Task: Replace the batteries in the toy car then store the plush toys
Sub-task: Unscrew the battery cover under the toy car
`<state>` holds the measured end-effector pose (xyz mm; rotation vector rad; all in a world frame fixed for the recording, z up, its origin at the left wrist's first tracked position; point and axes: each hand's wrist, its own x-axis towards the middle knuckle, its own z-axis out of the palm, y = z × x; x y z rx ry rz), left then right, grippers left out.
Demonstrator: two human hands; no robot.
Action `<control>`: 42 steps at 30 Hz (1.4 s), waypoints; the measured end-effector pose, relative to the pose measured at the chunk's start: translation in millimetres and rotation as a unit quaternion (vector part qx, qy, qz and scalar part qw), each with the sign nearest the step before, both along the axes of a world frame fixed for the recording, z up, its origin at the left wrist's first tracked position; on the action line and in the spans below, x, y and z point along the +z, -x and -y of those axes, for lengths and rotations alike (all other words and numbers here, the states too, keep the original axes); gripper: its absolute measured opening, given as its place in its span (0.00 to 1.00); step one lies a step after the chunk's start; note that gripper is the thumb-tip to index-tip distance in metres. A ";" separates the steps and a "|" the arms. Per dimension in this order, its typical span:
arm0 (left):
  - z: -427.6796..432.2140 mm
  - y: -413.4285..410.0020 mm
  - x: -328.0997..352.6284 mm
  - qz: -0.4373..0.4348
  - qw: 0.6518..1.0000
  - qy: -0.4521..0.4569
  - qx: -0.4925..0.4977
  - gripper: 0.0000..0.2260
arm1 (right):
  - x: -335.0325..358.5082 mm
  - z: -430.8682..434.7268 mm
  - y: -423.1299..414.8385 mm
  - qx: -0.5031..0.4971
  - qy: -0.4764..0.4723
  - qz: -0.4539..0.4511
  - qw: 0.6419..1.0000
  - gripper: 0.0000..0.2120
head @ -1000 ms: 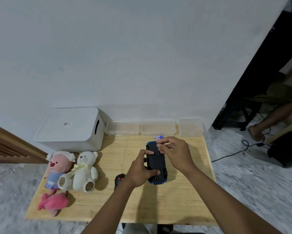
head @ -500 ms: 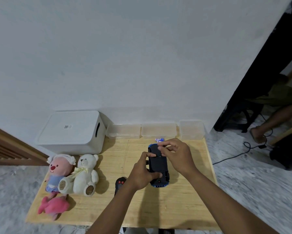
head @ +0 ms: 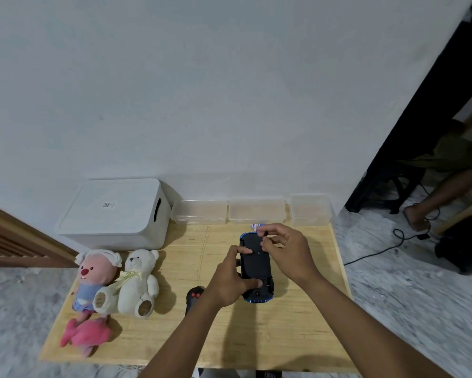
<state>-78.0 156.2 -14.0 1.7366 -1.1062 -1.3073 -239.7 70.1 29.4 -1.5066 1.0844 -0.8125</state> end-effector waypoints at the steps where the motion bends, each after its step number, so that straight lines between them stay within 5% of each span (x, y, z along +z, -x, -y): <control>1: 0.3 -0.2 0.5 0.000 1.000 0.000 -0.001 0.29 | -0.4 0.0 -0.3 0.000 0.000 -0.006 1.000 0.09; 21: 5.1 -6.4 0.8 -0.007 1.000 -0.008 -0.005 0.29 | 0.2 1.7 -6.7 -0.005 -0.004 0.011 1.000 0.06; 27: 1.6 -13.0 -1.0 0.002 1.000 -0.015 -0.010 0.29 | 5.7 11.9 2.9 -0.080 -0.033 0.049 0.995 0.05; 33: -9.4 -24.1 -13.5 0.010 1.000 -0.020 0.019 0.29 | -67.9 5.0 26.4 -0.086 -0.174 -0.147 0.970 0.11; 42: -20.2 -31.7 -23.9 -0.002 0.999 -0.024 0.034 0.30 | -123.2 -14.1 11.4 -0.038 -0.114 -0.283 0.952 0.10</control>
